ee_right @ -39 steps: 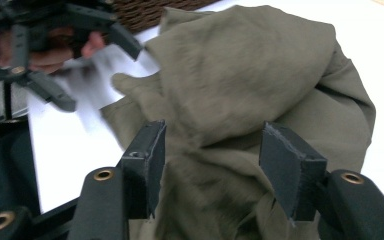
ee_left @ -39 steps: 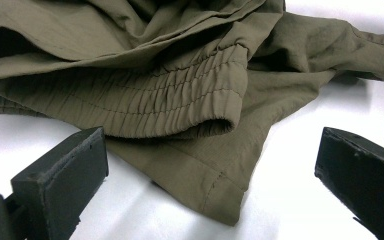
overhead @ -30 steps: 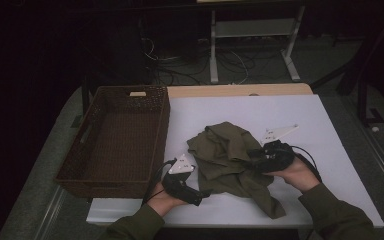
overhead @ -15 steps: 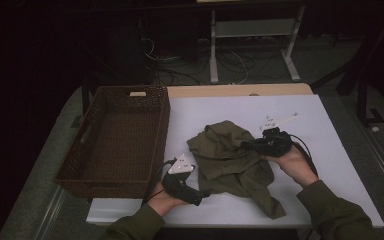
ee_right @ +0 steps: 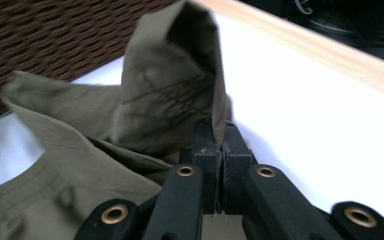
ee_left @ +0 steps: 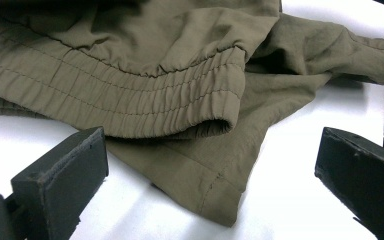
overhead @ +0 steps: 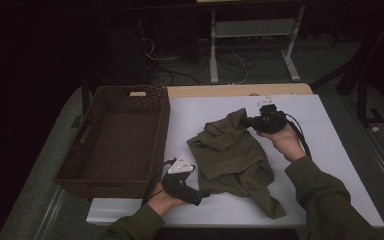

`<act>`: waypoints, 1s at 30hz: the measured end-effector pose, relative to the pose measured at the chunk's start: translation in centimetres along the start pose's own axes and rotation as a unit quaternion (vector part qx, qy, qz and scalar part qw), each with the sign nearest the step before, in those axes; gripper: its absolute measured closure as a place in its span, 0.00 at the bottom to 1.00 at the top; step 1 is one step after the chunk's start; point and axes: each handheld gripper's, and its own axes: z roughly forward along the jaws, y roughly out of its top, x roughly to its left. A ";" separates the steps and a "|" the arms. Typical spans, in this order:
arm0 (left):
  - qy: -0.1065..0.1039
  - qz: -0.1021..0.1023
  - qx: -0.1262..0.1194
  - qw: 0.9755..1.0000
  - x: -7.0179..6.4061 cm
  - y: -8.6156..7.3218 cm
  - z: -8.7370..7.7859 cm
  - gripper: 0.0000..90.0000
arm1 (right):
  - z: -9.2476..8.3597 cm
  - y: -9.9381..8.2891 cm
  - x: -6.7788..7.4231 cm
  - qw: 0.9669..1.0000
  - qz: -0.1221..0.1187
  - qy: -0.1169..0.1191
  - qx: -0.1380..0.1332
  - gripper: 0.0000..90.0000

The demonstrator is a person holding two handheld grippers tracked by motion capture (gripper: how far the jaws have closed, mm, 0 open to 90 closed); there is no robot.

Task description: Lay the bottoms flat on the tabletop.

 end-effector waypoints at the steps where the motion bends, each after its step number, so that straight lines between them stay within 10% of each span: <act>1: 0.000 0.000 0.000 1.000 0.0 0.0 0.0 0.00 | 0.1 0.3 -0.4 1.000 0.004 -0.003 -0.001 0.97; 24: -0.001 -0.002 0.000 1.000 0.1 -0.1 0.0 0.00 | 4.1 1.7 -6.7 0.995 0.068 -0.066 0.038 0.97; 30: -0.002 -0.002 0.001 1.000 0.1 -0.1 0.0 0.00 | 3.9 1.3 -7.1 0.993 0.092 -0.073 0.032 0.58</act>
